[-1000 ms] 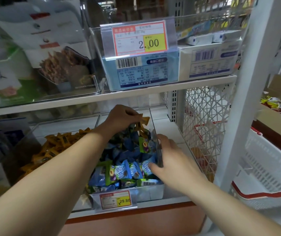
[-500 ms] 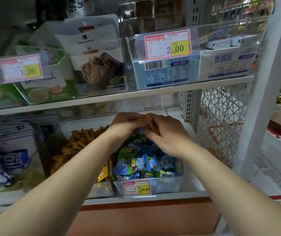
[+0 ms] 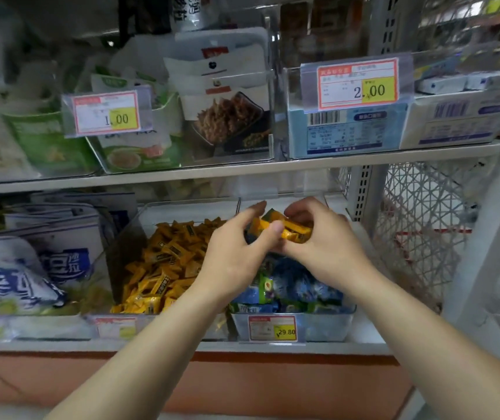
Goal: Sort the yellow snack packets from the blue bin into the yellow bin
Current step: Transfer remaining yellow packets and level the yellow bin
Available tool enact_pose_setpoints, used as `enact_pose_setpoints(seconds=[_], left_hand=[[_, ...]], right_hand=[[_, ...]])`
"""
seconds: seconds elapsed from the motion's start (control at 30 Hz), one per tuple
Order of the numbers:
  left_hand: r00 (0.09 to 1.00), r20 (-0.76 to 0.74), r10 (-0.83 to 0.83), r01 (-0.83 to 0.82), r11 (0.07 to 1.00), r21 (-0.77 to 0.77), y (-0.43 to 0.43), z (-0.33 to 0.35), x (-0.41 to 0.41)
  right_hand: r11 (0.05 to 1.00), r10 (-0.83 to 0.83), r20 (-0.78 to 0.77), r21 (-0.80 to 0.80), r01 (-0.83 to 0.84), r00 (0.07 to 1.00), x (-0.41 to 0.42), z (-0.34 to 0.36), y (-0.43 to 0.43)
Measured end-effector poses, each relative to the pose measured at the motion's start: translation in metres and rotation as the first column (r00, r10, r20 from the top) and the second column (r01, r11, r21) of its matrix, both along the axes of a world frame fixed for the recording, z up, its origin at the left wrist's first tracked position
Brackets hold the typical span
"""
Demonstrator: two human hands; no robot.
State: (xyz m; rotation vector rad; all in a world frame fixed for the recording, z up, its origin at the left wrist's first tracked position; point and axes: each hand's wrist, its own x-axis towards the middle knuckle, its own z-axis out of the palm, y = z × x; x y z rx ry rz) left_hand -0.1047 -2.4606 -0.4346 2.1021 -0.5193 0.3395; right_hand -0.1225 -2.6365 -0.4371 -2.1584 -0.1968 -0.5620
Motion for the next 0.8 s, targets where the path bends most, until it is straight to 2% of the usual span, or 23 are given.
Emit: enact_pose_setpoints(seconds=[0.1, 0.23, 0.33, 0.43, 0.5, 0.57, 0.63, 0.7, 0.8], left_hand=[[0.993, -0.095, -0.073, 0.055, 0.983, -0.175, 0.013, -0.006, -0.007], [0.992, -0.129, 0.004, -0.032, 0.975, -0.218, 0.039, -0.011, -0.011], [0.986, -0.069, 0.15, -0.157, 0.982, -0.106, 0.062, -0.008, -0.002], [0.934, -0.013, 0.357, -0.357, 0.931, -0.072, 0.092, -0.002, 0.015], [0.923, -0.042, 0.382, -0.382, 0.924, 0.004, 0.109, 0.0, 0.023], [0.916, 0.02, 0.4, -0.398, 0.901, 0.173, 0.117, -0.003, 0.029], [0.929, 0.081, 0.362, -0.371, 0.898, 0.238, 0.11, -0.006, 0.027], [0.961, 0.061, 0.27, -0.276, 0.929, 0.247, 0.095, -0.015, 0.022], [0.988, 0.061, 0.141, -0.153, 0.914, 0.375, 0.071, -0.037, 0.012]], right_hand=[[0.998, 0.059, 0.008, 0.029, -0.059, 0.998, -0.004, -0.007, 0.024], [0.985, 0.166, -0.001, 0.043, -0.166, 0.986, -0.007, -0.019, 0.048], [0.975, 0.221, 0.007, -0.009, -0.221, 0.975, -0.006, -0.022, 0.054], [0.993, 0.108, 0.013, -0.041, -0.108, 0.994, 0.005, -0.017, 0.043], [0.999, 0.034, -0.017, -0.026, -0.035, 0.999, 0.018, -0.014, 0.032], [0.993, -0.004, -0.053, -0.115, -0.002, 0.999, 0.031, -0.013, 0.026], [0.975, 0.026, -0.082, -0.217, -0.043, 0.996, 0.044, -0.011, 0.028], [0.926, 0.116, -0.162, -0.338, -0.165, 0.98, 0.057, -0.009, 0.035], [0.712, 0.165, -0.413, -0.579, -0.398, 0.896, 0.08, -0.013, 0.042]])
